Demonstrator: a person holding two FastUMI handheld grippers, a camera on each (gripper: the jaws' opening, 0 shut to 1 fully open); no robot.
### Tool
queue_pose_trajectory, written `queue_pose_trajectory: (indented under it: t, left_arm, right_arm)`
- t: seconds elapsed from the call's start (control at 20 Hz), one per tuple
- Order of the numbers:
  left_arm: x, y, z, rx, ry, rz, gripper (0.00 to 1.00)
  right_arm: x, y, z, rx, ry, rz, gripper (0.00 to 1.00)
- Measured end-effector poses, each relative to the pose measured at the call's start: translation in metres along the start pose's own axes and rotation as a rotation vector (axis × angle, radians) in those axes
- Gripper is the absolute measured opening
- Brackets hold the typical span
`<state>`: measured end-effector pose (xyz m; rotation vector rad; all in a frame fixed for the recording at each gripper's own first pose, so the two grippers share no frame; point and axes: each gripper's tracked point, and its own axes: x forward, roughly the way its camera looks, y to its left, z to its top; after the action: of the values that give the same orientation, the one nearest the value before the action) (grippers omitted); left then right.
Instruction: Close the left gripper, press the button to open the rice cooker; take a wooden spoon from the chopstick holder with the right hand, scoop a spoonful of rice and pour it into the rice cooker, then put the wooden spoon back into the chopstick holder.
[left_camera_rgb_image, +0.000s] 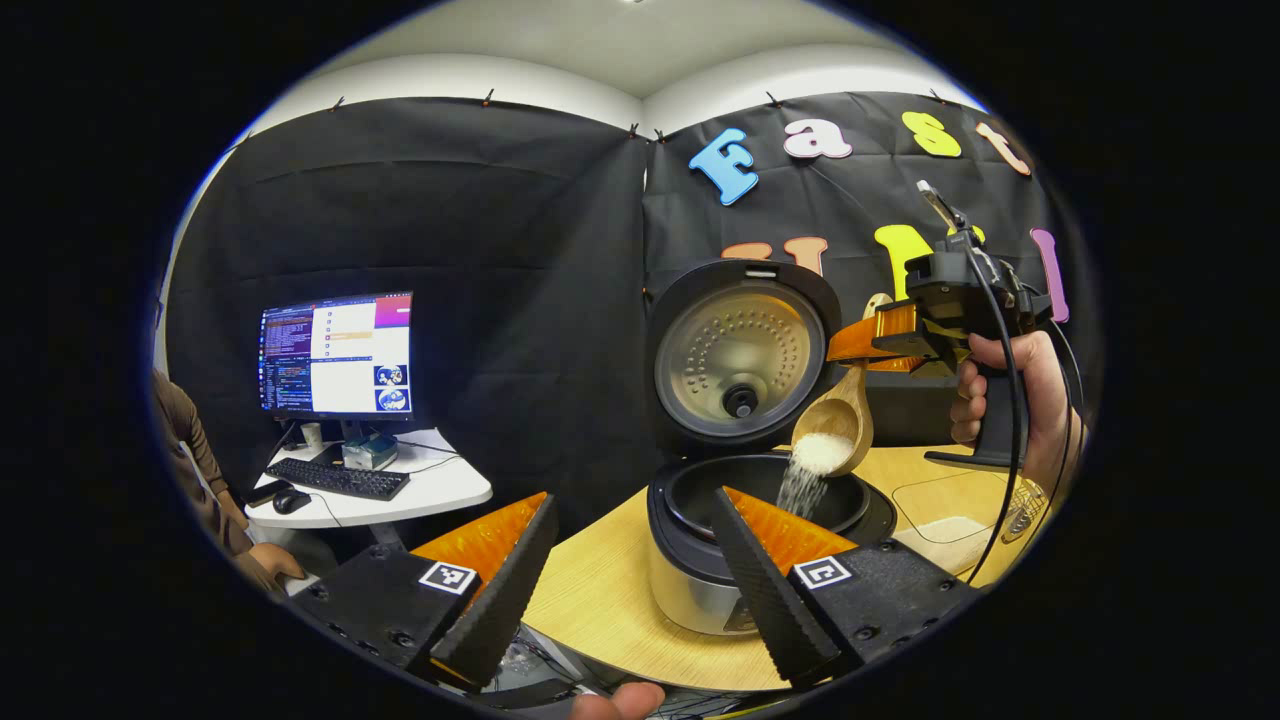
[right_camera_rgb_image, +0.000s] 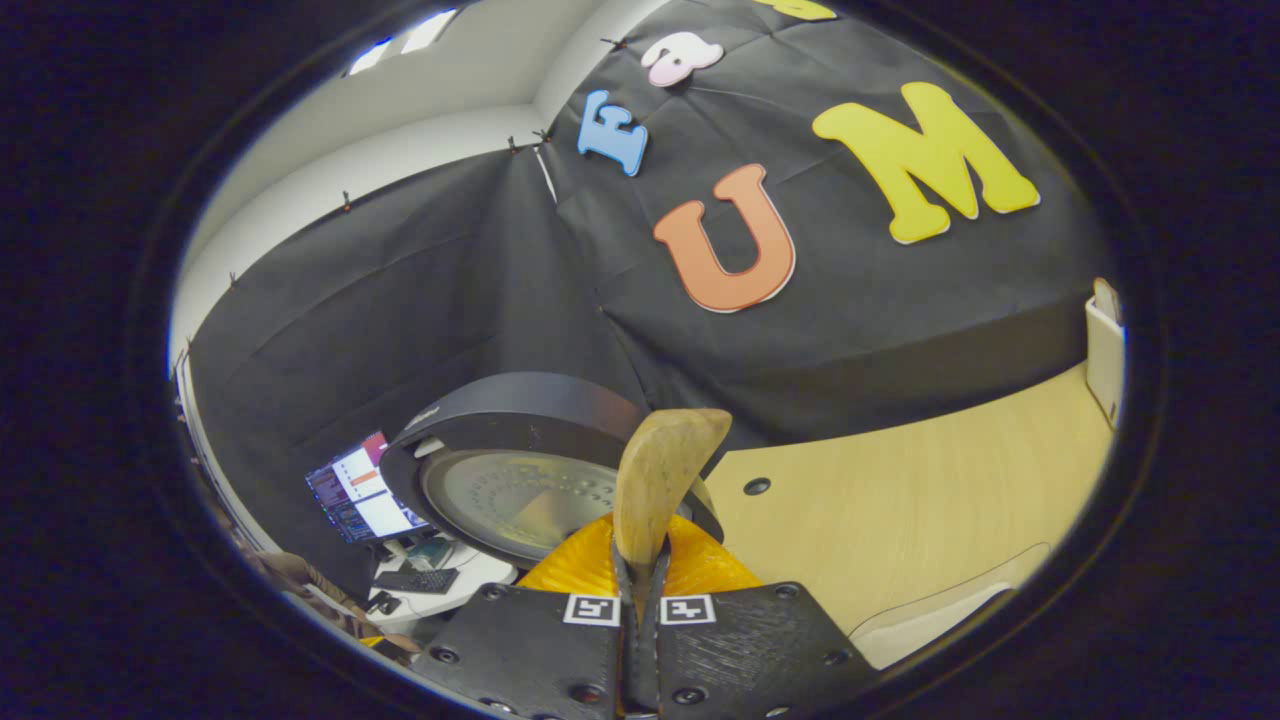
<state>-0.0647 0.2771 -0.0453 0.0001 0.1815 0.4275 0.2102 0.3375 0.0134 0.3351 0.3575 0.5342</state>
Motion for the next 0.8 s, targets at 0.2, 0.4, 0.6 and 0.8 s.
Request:
queue_pose_trajectory:
  t: [0.2,0.4,0.6,0.8]
  left_arm:
    - [-0.001,-0.005,0.001,0.004,-0.005,-0.014,0.99]
    - [-0.001,-0.007,0.003,0.01,-0.014,-0.02,0.99]
    - [0.0,-0.012,0.003,0.002,-0.018,-0.043,0.99]
    - [0.0,-0.013,0.002,-0.003,-0.02,-0.056,0.99]
  right_arm:
    - [0.001,0.002,0.001,-0.068,0.003,-0.007,0.0]
    - [-0.001,0.012,0.002,-0.214,-0.024,-0.022,0.0]
    - [-0.007,0.024,0.006,-0.344,-0.068,-0.034,0.01]
    - [-0.01,0.034,0.009,-0.46,-0.098,-0.049,0.0]
